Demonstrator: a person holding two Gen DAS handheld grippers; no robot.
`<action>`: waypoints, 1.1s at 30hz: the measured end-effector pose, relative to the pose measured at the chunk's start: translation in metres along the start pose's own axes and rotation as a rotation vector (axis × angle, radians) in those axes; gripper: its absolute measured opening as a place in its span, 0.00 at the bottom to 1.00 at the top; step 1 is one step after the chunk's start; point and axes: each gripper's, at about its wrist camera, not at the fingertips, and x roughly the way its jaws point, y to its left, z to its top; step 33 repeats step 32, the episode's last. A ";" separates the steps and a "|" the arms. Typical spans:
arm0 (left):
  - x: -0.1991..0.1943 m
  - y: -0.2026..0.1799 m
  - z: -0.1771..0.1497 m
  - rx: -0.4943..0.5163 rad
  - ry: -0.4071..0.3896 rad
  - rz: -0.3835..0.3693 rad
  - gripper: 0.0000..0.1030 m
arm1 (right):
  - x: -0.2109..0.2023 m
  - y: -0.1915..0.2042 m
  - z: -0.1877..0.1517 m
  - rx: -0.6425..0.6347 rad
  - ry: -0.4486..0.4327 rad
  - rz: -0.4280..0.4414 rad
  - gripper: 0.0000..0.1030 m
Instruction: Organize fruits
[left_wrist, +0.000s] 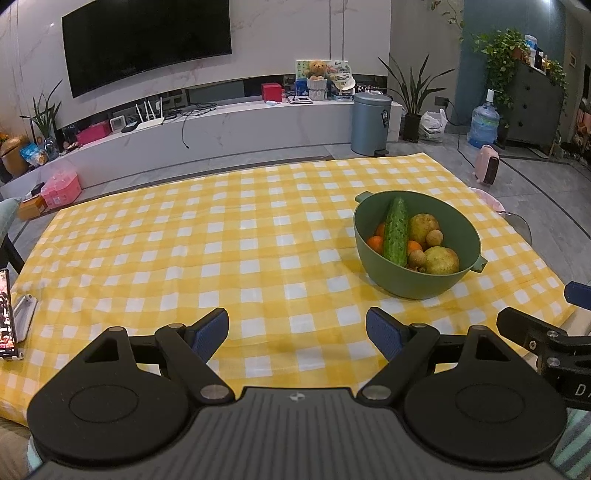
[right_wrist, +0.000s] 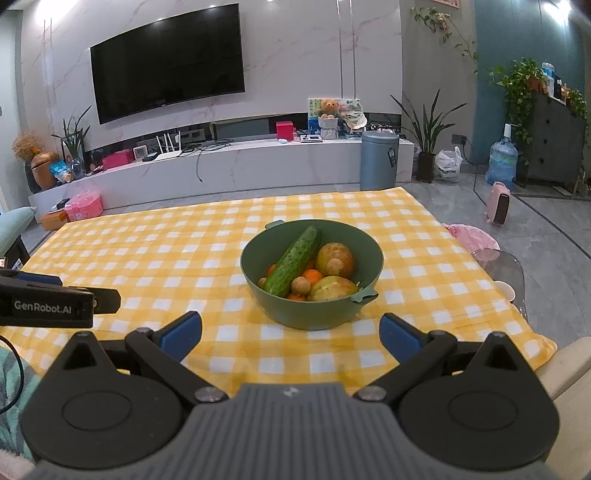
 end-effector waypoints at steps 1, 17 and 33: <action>0.000 0.000 0.000 0.001 0.000 0.000 0.96 | 0.000 0.000 0.000 0.004 0.001 0.003 0.96; -0.005 0.005 0.002 0.007 -0.013 -0.021 0.96 | -0.002 0.000 -0.001 0.017 0.006 0.011 0.96; -0.007 -0.001 -0.001 0.019 -0.027 -0.023 0.96 | -0.002 0.002 -0.003 0.030 0.016 0.012 0.96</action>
